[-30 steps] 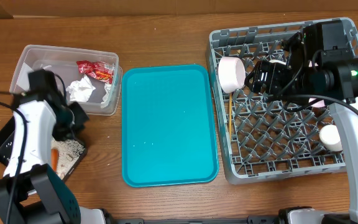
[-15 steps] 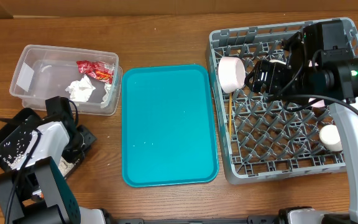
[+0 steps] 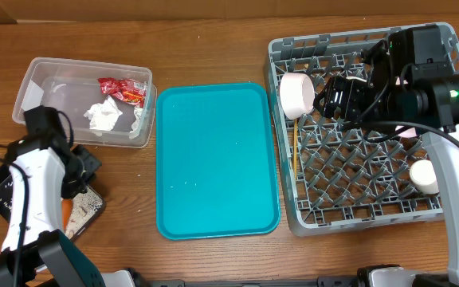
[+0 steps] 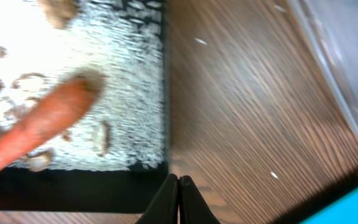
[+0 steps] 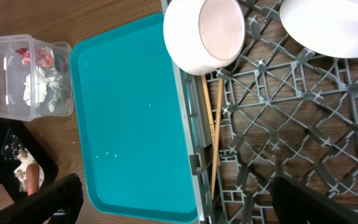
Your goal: Sort waste into correct bins and load items into the dishwasher
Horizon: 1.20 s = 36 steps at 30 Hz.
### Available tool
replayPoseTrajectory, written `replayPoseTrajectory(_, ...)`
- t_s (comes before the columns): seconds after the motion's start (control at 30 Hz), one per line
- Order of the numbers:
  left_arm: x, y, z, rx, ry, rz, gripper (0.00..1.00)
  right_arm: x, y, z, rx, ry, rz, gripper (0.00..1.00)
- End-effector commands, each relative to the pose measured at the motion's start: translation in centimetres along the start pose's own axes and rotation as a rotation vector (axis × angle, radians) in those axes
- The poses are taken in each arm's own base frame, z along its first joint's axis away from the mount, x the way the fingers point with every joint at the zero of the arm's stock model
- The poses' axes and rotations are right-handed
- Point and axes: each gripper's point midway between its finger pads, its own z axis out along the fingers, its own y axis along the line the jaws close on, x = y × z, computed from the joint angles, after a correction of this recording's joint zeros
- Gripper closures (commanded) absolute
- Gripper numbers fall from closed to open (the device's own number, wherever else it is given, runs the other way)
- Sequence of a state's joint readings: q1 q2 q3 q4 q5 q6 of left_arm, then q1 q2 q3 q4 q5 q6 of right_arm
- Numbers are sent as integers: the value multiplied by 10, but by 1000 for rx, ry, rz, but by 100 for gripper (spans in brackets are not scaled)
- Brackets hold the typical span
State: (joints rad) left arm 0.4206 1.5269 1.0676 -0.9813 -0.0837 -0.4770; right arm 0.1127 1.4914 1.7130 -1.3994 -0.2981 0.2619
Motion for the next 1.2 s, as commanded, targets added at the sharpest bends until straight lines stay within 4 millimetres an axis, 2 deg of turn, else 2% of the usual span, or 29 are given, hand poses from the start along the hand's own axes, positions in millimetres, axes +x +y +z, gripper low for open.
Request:
replayPoseTrajectory(0.0, -7, 17, 2, -32, -21, -81, 96, -3, 2, -4, 0, -23, -12, 0)
replayPoseTrajectory(0.17, 7, 37, 27, -59, 11, -140, 96, -5, 3, -4, -3, -30, -14, 0)
replayPoseTrajectory(0.3, 30, 43, 53, -61, 46, -145, 96, -5, 3, -4, -4, -33, -15, 0)
replayPoseTrajectory(0.37, 41, 37, 65, -23, 64, -139, 96, -7, 4, -4, -6, -39, -17, 0)
replayPoseTrajectory(0.5, 59, 4, 75, 143, 111, -104, 96, -10, 5, -5, -10, -50, -21, 0)
replayPoseTrajectory(0.77, 43, -42, 70, 257, -4, 11, 96, -2, 2, -4, 1, -19, -11, 0)
replayPoseTrajectory(0.93, 39, -71, 60, 350, -27, 62, 96, 0, 1, -4, 4, -10, -7, 0)
replayPoseTrajectory(1.07, 28, -88, 45, 410, -52, 96, 96, 0, 1, -4, 4, -10, -7, 0)
replayPoseTrajectory(1.17, 14, -105, 24, 481, -84, 161, 96, 0, 1, -4, 3, -11, -8, 0)
